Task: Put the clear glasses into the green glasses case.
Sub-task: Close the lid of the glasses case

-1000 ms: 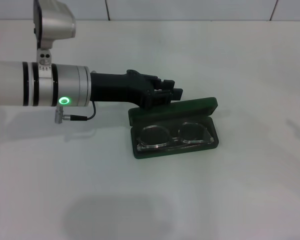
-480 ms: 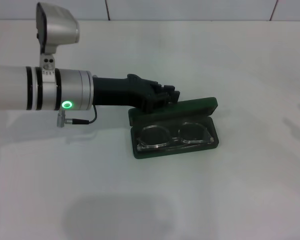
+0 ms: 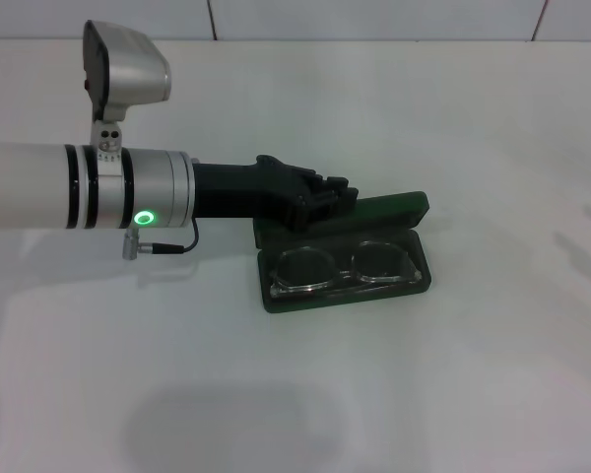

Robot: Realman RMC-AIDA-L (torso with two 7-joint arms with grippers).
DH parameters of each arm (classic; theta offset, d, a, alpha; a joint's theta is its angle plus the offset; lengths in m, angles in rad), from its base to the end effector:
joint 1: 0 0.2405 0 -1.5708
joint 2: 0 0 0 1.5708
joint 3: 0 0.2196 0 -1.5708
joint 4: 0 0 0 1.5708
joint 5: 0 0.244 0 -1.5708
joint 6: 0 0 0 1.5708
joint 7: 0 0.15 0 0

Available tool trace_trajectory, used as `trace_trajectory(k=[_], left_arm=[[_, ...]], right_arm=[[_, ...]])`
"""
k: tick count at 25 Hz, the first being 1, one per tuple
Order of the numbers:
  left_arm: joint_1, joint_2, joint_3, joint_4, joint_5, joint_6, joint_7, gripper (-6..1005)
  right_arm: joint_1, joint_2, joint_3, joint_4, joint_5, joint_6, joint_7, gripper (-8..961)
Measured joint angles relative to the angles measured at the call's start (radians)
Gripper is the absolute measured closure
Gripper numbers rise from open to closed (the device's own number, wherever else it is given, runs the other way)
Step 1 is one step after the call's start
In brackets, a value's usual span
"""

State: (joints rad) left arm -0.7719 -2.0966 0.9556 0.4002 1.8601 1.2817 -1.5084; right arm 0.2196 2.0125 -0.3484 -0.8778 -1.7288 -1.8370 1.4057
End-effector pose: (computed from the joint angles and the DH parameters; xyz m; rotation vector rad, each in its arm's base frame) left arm -0.1870 0.3773 -0.0707 -2.8423 -0.7696 -0.6297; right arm 0.3203 0.2591 0.1605 -2.2169 0.5882 0.9569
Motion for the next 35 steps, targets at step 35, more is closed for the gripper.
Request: trace_trajectory(k=[35], left_arm=[[0.009,-0.001,0.064,-0.047,-0.025,0.003,0.002,829]], right_arm=[[0.004,0.000,0.000,0.036,-0.008,0.001,-0.014,368]])
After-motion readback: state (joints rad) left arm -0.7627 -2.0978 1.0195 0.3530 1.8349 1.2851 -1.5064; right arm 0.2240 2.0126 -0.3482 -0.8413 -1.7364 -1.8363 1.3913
